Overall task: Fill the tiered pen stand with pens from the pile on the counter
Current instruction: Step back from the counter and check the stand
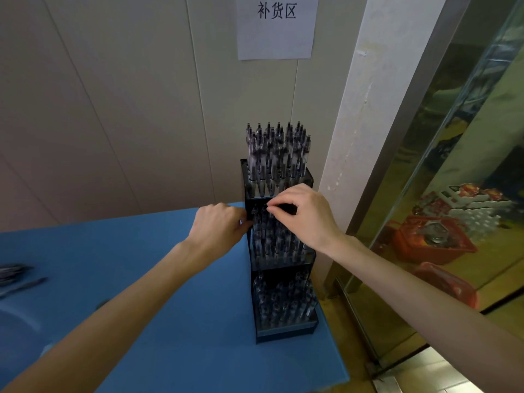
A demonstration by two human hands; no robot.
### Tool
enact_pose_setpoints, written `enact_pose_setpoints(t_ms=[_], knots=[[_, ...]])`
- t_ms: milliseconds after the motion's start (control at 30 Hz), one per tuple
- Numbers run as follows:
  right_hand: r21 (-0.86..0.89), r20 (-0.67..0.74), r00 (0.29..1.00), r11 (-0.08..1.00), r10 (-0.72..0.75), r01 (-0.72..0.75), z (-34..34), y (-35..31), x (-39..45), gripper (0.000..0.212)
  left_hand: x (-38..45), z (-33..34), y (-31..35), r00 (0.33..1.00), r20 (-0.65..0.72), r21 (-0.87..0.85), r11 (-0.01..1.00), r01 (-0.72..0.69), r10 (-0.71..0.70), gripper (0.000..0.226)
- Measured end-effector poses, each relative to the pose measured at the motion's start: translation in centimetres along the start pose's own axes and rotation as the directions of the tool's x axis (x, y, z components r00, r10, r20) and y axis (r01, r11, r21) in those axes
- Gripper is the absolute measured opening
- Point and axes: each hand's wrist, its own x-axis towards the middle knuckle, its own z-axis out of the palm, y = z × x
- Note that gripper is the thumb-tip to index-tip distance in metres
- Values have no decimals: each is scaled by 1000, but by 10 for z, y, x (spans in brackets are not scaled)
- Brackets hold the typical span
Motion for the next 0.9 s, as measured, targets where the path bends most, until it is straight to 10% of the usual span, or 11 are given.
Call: enact_pose_setpoints(t_ms=[533,900], knots=[[-139,35,999,990,27,-21,1,0,-28,33,-28,-7,-5,999,-45,-112,993,-24,19,56],[-382,227,954,919,196,-98,-9,-45,-72,73,-93,-19,6,959,283,-49,999,22,-7,101]])
